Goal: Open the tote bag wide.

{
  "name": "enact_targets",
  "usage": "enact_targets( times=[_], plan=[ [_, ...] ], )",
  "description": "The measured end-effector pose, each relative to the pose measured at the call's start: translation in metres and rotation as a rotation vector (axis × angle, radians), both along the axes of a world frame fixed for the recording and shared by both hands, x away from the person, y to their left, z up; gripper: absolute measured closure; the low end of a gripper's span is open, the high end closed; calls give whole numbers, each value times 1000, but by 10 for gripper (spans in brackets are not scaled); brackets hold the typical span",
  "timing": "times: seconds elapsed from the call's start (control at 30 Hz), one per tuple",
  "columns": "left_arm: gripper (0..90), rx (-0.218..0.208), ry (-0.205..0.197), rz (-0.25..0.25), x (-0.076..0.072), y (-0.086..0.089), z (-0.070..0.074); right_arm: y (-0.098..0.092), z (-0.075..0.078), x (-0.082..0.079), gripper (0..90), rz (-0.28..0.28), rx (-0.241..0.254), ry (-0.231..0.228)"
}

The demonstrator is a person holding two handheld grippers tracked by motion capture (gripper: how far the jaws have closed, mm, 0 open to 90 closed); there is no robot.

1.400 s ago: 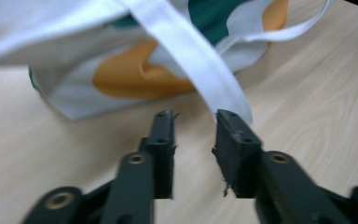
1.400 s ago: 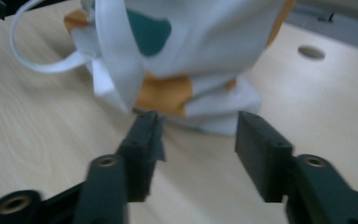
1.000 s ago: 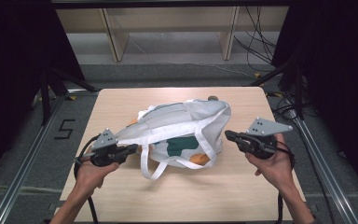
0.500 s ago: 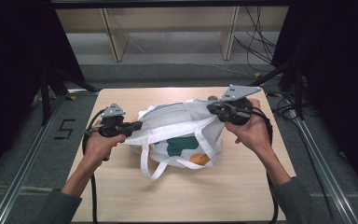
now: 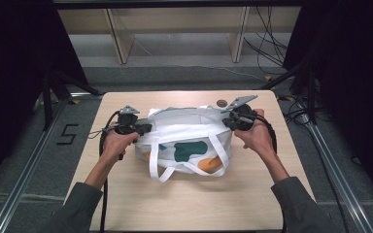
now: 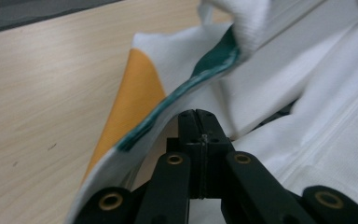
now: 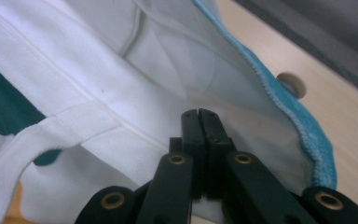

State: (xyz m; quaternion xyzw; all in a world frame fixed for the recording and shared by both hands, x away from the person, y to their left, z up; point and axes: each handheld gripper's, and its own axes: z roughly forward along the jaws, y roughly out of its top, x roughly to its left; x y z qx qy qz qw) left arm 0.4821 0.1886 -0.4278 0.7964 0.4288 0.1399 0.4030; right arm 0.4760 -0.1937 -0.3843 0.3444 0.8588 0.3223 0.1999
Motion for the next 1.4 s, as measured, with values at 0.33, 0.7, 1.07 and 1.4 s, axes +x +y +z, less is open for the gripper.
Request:
enact_targets(
  times=[0.33, 0.7, 1.07, 1.4],
  plan=[
    [896, 36, 42, 1, 4, 4, -20, 1, -67, -5, 900, 5, 9, 119],
    [894, 5, -6, -62, -5, -10, 11, 11, -8, -7, 900, 28, 100, 32],
    [894, 84, 54, -89, 32, -56, 12, 52, -28, 15, 900, 143, 37, 161],
    [895, 143, 91, 16, 58, -60, -3, 51, -78, -55, 900, 309, -49, 275]
  ],
)
